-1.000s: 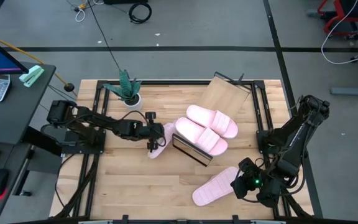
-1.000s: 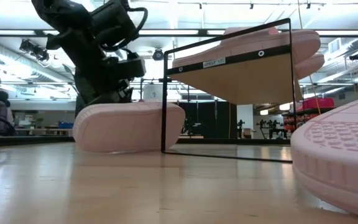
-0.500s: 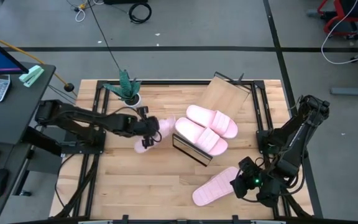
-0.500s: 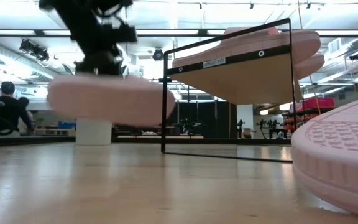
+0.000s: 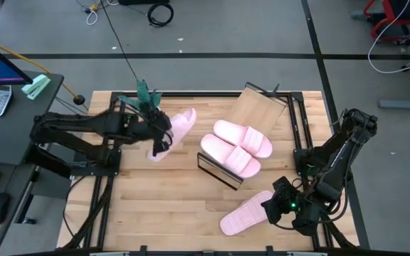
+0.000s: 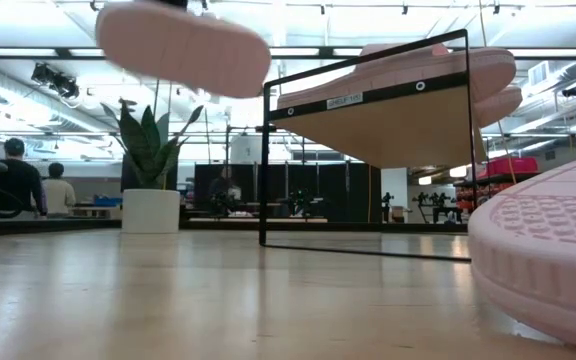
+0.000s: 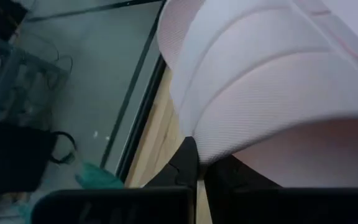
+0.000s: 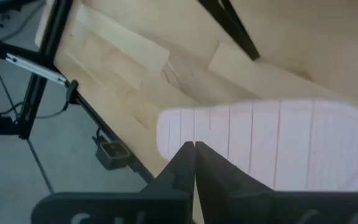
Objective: Pick and place slides into the shelf
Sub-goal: Put the pink slide on the shelf
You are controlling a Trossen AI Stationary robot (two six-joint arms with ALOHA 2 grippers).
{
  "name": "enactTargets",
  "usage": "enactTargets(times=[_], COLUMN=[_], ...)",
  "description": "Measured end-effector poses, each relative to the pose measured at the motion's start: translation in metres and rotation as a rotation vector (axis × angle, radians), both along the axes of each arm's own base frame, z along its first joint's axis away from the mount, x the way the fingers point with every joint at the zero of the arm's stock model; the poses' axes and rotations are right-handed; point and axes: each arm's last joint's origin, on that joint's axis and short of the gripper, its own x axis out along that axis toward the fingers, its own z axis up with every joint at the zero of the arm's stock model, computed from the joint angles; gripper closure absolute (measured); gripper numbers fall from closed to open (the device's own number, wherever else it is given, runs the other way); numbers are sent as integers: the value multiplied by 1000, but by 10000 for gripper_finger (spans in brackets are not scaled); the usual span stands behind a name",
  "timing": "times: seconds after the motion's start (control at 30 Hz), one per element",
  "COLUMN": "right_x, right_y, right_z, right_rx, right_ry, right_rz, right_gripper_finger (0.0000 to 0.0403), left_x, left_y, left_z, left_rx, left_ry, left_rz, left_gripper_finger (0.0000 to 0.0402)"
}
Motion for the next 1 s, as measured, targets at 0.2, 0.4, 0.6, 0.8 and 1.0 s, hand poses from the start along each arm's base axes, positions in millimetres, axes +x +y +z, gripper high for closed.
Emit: enactTargets(times=[0.2,0.4,0.6,0.8,1.0], right_x=[0,1,4,9,12], right_y=[-1,-1,-4,-7,-5], right_z=[0,0,1,1,3], right_rx=[-29,-36,-35,-34,-45], right_ry=[-21,-28,-32,-35,-60], right_rz=[-2,-8,-26,-49,-2], right_gripper_finger=[384,384,384,384,384], left_x=[5,15,37,57,71], left_y=[20,39,51,76,121], left_z=[45,75,86,89,60], left_rx=[-145,-341,-480,-629,-782], left_ry=[-293,-537,-687,-876,-796], left_rz=[216,282,288,313,386], left_gripper_finger=[389,389,389,389,389])
